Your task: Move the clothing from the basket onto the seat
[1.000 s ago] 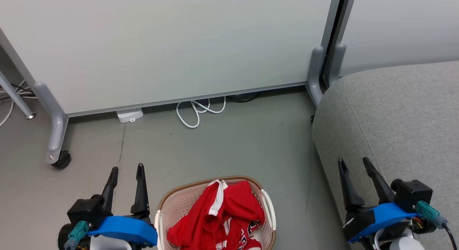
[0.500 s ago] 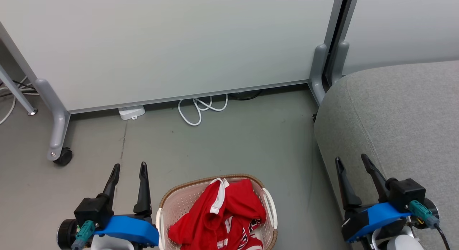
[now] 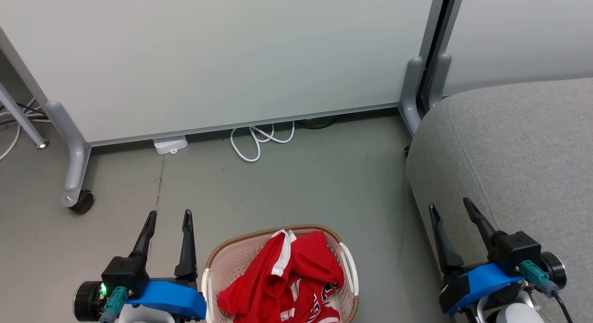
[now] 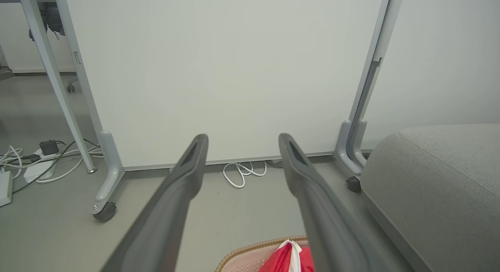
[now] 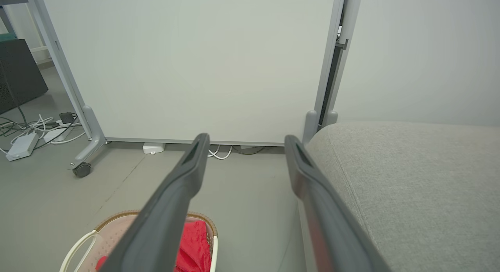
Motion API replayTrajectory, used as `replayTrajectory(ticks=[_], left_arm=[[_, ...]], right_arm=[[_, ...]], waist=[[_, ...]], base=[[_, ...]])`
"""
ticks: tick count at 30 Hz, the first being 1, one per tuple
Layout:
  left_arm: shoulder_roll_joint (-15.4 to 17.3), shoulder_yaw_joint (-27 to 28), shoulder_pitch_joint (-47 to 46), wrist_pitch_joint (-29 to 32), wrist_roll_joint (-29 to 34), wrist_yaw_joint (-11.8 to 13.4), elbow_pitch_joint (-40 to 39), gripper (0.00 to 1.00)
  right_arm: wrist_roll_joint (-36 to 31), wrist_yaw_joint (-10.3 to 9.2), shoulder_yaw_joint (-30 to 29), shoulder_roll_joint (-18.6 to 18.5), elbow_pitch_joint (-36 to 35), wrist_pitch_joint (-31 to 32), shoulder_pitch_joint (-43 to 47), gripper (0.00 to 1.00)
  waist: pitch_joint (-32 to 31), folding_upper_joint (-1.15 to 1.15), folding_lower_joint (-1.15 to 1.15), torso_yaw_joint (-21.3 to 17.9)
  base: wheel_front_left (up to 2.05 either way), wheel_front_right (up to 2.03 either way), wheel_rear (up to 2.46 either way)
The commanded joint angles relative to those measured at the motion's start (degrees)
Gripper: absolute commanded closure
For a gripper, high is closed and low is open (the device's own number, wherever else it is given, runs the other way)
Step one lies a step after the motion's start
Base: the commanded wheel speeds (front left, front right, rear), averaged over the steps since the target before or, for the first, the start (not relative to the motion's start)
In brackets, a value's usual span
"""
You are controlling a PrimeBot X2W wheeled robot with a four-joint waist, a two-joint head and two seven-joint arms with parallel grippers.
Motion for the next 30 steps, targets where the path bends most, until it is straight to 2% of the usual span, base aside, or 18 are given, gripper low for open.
replayTrajectory(ticks=[1,20,25,30], left_arm=[[-0.1,0.0,-0.6,-0.3,0.3,-0.2,0.1,0.00],[-0.2,-0.1,-1.3,-0.2,0.5,-0.4,1.4,0.00],[0.3,-0.4,-2.7,-0.2,1.0,-0.6,3.1,0.00],[1.3,-1.2,-5.9,-0.2,1.7,-0.9,5.6,0.00]], right_arm=[[-0.2,0.02,0.1,-0.3,0.1,-0.5,-0.5,0.00],[0.5,0.02,0.4,-0.3,0.1,-0.5,-1.1,0.00],[0.8,0.02,1.1,-0.3,-0.3,-0.7,-2.0,0.00],[1.2,0.02,2.1,-0.3,-1.4,-1.2,-4.4,0.00]], waist=[[0.0,0.00,0.00,0.0],[1.1,0.00,0.00,-0.3],[3.5,0.00,0.00,-1.5],[8.9,0.00,0.00,-3.6]], base=[[0.00,0.00,0.00],[0.00,0.00,0.00],[0.00,0.00,0.00],[0.00,0.00,0.00]])
